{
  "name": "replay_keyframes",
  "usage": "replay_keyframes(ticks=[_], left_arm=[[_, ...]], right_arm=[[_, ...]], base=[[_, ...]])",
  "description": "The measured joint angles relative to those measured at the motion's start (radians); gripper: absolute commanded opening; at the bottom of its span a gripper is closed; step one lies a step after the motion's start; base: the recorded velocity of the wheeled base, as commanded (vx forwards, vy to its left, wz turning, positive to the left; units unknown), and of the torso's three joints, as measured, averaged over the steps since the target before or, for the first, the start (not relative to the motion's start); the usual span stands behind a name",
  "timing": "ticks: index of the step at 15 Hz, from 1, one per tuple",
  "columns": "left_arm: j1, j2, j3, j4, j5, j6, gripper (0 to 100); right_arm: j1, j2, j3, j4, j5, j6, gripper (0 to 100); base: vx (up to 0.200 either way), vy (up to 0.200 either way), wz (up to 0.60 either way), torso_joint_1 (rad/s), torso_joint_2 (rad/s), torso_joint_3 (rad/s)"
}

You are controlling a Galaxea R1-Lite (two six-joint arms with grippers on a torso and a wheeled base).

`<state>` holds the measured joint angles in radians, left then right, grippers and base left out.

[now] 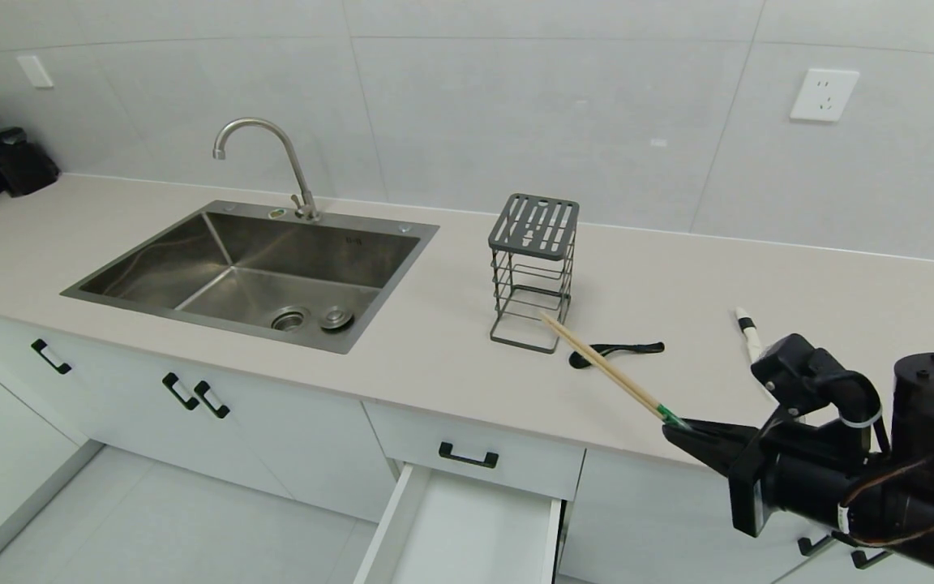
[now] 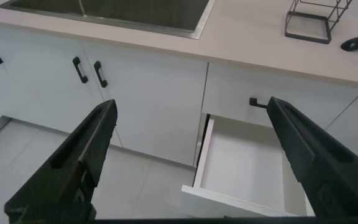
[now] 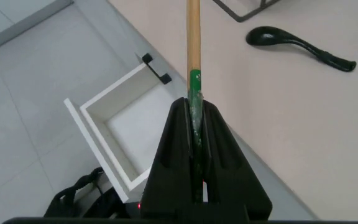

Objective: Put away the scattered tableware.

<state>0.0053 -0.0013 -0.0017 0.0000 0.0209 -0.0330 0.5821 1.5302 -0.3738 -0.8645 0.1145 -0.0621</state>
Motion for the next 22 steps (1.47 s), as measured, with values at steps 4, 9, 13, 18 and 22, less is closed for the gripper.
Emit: replay_keyframes(ticks=[4,9,13,18,22], left_arm=[[0.000,0.000,0.000,0.000,0.000,0.000,100],[0.000,0.000,0.000,0.000,0.000,0.000,100],[0.000,0.000,0.000,0.000,0.000,0.000,100],[0.000,0.000,0.000,0.000,0.000,0.000,100],[0.000,0.000,0.000,0.000,0.000,0.000,100]], right_arm=[[0.113,0.006,-0.156,0.199,0.000,0.000,0],[0.211,0.021,-0.245,0.260,-0.012,-0.030,0],[0.227,0.019,-0.254,0.225,-0.002,-0.103,0],[0.217,0.039,-0.203,0.143,0.080,-0.103,0],[0.234,0.067,-0.130,0.137,0.083,-0.110,0]], base=[[0.000,0.000,0.00,0.000,0.00,0.000],[0.000,0.000,0.00,0.000,0.00,0.000],[0.000,0.000,0.00,0.000,0.00,0.000],[0.000,0.000,0.00,0.000,0.00,0.000],[0.000,0.000,0.00,0.000,0.00,0.000]])
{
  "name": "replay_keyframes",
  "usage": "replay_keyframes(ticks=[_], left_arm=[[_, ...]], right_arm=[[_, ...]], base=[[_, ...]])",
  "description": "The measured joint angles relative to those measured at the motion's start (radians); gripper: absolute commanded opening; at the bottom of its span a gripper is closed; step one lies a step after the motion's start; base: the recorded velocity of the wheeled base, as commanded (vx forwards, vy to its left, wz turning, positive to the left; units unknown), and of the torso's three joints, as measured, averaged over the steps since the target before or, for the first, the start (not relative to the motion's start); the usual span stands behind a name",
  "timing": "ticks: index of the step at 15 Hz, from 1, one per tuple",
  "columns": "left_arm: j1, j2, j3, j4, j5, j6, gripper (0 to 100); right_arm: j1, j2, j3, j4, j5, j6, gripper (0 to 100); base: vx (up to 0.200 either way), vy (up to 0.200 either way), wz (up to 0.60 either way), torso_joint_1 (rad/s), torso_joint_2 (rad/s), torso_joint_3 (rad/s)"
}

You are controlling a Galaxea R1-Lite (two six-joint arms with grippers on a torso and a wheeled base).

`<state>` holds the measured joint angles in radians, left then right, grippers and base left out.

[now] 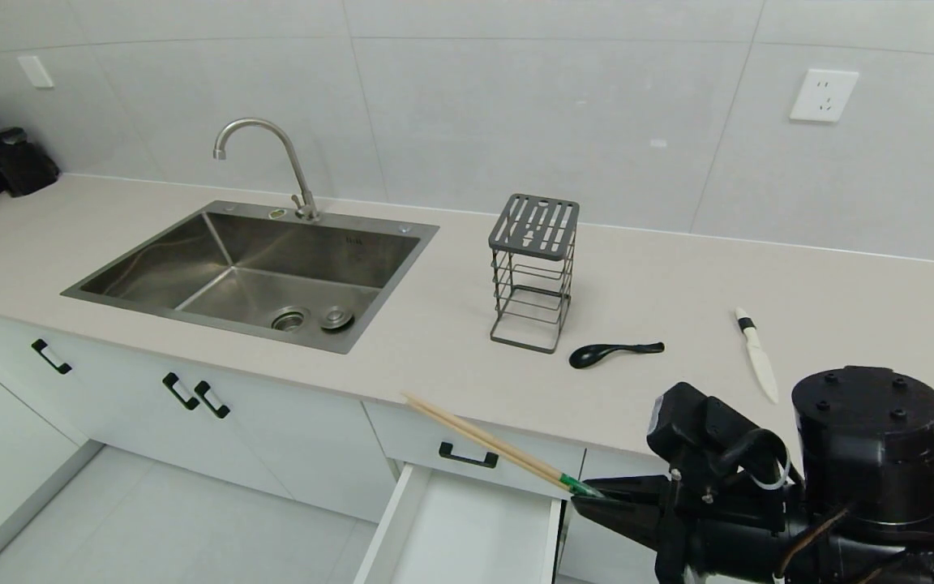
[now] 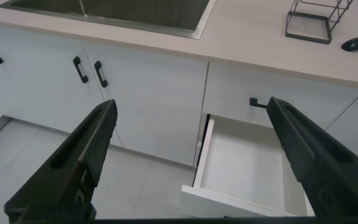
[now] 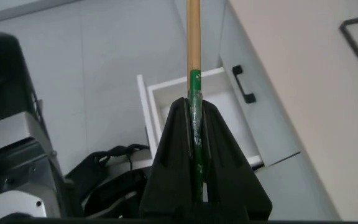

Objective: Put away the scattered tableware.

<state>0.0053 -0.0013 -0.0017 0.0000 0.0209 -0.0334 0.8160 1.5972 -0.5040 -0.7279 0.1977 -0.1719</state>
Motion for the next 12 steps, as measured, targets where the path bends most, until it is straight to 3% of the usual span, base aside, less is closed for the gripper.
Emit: replay_keyframes(ticks=[3,9,12], left_arm=[[0.000,0.000,0.000,0.000,0.000,0.000,100],[0.000,0.000,0.000,0.000,0.000,0.000,100],[0.000,0.000,0.000,0.000,0.000,0.000,100]], right_arm=[[-0.040,-0.007,0.056,0.018,-0.039,0.010,0],[0.015,-0.063,0.073,0.022,-0.075,0.061,0],[0.047,-0.049,0.046,0.035,-0.074,-0.103,0]], base=[[0.000,0.000,0.00,0.000,0.00,0.000],[0.000,0.000,0.00,0.000,0.00,0.000],[0.000,0.000,0.00,0.000,0.00,0.000]])
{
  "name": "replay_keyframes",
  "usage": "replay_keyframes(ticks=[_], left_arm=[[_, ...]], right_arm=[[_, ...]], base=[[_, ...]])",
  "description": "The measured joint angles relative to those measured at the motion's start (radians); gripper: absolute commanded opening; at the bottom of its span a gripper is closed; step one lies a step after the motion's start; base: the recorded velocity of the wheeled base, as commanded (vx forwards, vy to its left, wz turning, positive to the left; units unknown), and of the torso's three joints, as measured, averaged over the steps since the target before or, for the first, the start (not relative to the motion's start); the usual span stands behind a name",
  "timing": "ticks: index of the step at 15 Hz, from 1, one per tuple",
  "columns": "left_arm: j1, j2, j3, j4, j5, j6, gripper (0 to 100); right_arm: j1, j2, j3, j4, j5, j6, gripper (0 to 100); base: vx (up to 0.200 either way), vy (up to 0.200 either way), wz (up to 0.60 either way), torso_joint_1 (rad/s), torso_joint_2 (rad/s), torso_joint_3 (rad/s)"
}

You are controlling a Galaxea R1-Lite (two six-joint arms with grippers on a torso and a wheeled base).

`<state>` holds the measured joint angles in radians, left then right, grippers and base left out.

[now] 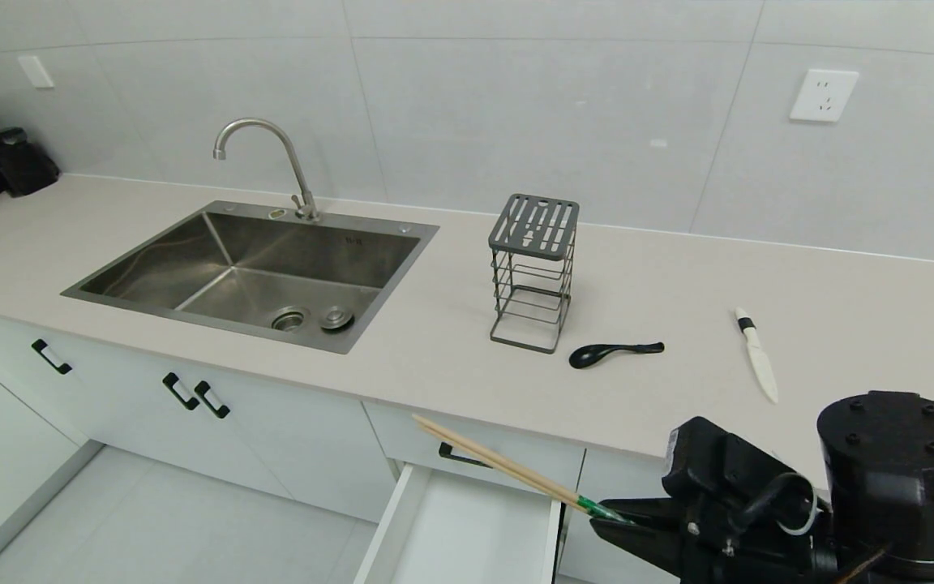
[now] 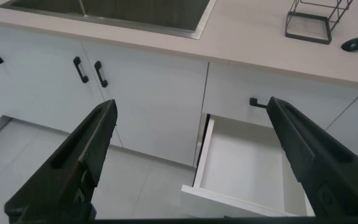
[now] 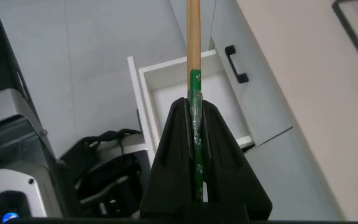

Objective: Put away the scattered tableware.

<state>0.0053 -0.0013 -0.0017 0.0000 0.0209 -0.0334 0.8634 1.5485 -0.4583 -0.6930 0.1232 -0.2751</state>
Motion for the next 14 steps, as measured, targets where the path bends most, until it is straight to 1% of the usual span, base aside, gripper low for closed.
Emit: replay_keyframes(ticks=[1,2,9,10,11,13,14], left_arm=[[0.000,0.000,0.000,0.000,0.000,0.000,100],[0.000,0.000,0.000,0.000,0.000,0.000,100],[0.000,0.000,0.000,0.000,0.000,0.000,100],[0.000,0.000,0.000,0.000,0.000,0.000,100],[0.000,0.000,0.000,0.000,0.000,0.000,100],[0.000,0.000,0.000,0.000,0.000,0.000,100],[0.000,0.000,0.000,0.000,0.000,0.000,100]], right_arm=[[0.003,0.009,-0.021,0.005,-0.001,-0.051,0],[0.005,0.017,-0.033,0.003,-0.002,-0.071,0],[0.007,0.085,-0.059,0.002,-0.001,-0.061,0],[0.008,0.102,-0.065,0.003,-0.001,-0.044,0],[0.008,0.118,-0.083,0.006,-0.001,0.000,0],[0.011,0.150,-0.149,0.009,-0.001,0.120,0],[0.013,0.164,-0.177,0.004,-0.001,0.159,0]], base=[[0.000,0.000,0.00,0.000,0.00,0.000],[0.000,0.000,0.00,0.000,0.00,0.000],[0.000,0.000,0.00,0.000,0.00,0.000],[0.000,0.000,0.00,0.000,0.00,0.000],[0.000,0.000,0.00,0.000,0.00,0.000],[0.000,0.000,0.00,0.000,0.00,0.000],[0.000,0.000,0.00,0.000,0.00,0.000]])
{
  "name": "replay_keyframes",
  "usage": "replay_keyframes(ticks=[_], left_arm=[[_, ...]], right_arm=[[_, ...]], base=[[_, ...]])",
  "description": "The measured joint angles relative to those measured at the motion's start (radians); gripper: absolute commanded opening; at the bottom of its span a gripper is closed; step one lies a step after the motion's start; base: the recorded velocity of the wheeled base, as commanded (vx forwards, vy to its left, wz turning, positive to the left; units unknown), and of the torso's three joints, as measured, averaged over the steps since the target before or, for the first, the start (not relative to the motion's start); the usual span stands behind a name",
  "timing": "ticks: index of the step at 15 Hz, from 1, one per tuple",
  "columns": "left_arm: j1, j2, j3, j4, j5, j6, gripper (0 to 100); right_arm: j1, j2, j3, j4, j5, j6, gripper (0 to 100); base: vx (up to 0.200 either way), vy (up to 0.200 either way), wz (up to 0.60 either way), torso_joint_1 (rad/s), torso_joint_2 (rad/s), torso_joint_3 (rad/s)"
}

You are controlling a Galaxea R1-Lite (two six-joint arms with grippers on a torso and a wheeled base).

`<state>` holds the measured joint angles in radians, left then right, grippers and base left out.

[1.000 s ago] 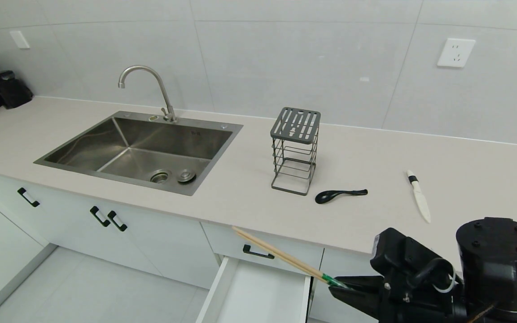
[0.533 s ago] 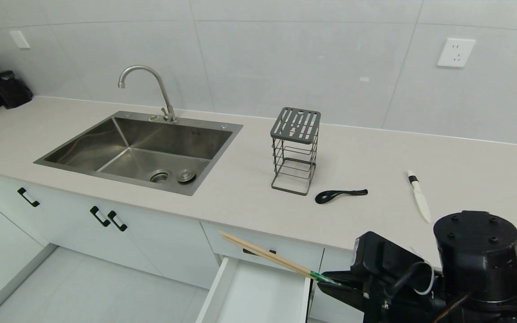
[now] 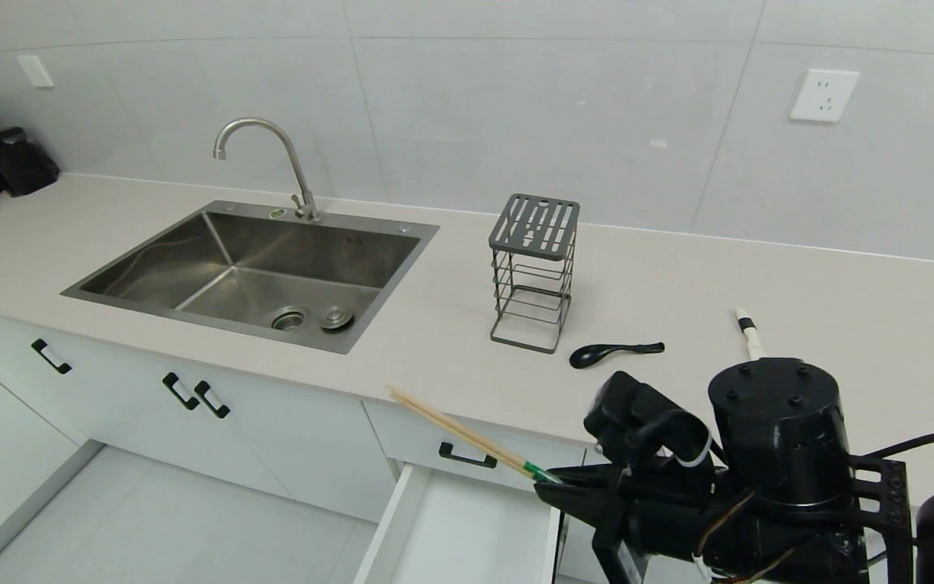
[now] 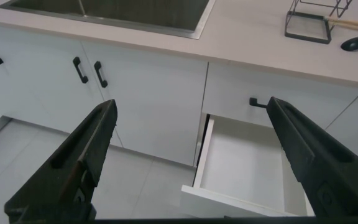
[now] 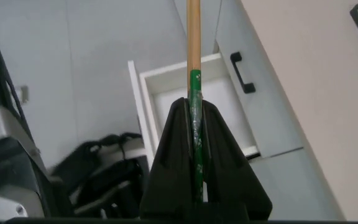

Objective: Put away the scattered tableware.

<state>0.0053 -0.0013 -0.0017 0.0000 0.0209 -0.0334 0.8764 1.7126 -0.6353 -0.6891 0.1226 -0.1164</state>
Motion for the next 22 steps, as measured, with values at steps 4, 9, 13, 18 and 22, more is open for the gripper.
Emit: replay_keyframes(ticks=[4,9,13,18,22], left_arm=[[0.000,0.000,0.000,0.000,0.000,0.000,100],[0.000,0.000,0.000,0.000,0.000,0.000,100],[0.000,0.000,0.000,0.000,0.000,0.000,100],[0.000,0.000,0.000,0.000,0.000,0.000,100],[0.000,0.000,0.000,0.000,0.000,0.000,100]], right_arm=[[0.041,0.057,-0.062,-0.002,0.000,0.011,0],[0.072,0.121,-0.173,-0.001,0.004,0.016,0],[0.080,0.162,-0.233,-0.003,0.006,0.015,0],[0.090,0.166,-0.254,-0.010,0.006,0.014,0],[0.117,0.156,-0.266,-0.011,0.003,0.014,0]], base=[[0.000,0.000,0.00,-0.150,0.30,0.155],[0.000,0.000,0.00,-0.187,0.37,0.186],[0.000,0.000,0.00,-0.239,0.47,0.232],[0.000,0.000,0.00,-0.276,0.54,0.270],[0.000,0.000,0.00,-0.270,0.53,0.254]])
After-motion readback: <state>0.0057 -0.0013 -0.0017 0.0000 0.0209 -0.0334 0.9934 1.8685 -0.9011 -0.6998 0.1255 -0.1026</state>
